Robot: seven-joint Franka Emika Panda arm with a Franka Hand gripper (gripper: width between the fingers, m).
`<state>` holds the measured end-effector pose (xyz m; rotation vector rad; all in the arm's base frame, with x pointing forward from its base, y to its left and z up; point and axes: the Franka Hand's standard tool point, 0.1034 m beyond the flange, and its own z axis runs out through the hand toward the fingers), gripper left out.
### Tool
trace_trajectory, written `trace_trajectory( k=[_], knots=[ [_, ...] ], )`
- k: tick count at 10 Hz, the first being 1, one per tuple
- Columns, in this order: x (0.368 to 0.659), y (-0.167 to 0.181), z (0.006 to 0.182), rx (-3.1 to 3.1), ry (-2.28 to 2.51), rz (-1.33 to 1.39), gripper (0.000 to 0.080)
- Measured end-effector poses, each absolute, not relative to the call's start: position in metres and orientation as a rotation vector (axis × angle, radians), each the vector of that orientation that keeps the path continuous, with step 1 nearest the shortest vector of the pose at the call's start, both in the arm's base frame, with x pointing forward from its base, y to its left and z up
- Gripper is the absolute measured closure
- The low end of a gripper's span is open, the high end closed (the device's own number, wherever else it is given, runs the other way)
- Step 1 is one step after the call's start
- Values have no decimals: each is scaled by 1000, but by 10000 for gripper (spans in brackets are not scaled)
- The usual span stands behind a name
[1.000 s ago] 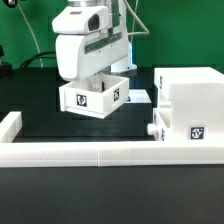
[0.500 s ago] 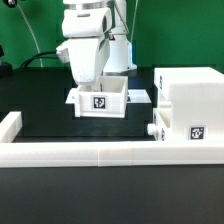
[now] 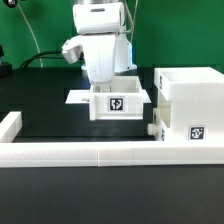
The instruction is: Assemble drawer
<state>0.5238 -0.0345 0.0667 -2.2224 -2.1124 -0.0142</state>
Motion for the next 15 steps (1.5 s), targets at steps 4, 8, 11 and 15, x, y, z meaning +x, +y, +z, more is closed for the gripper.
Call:
trace_trajectory(
  k=[4, 8, 11, 15],
  knots=[
    [524, -36, 64, -2237, -2120, -38, 757],
    [529, -16, 57, -2246, -2128, -67, 756],
    [532, -10, 56, -2257, -2111, -66, 756],
    [532, -6, 56, -2249, -2118, -68, 755]
  ],
)
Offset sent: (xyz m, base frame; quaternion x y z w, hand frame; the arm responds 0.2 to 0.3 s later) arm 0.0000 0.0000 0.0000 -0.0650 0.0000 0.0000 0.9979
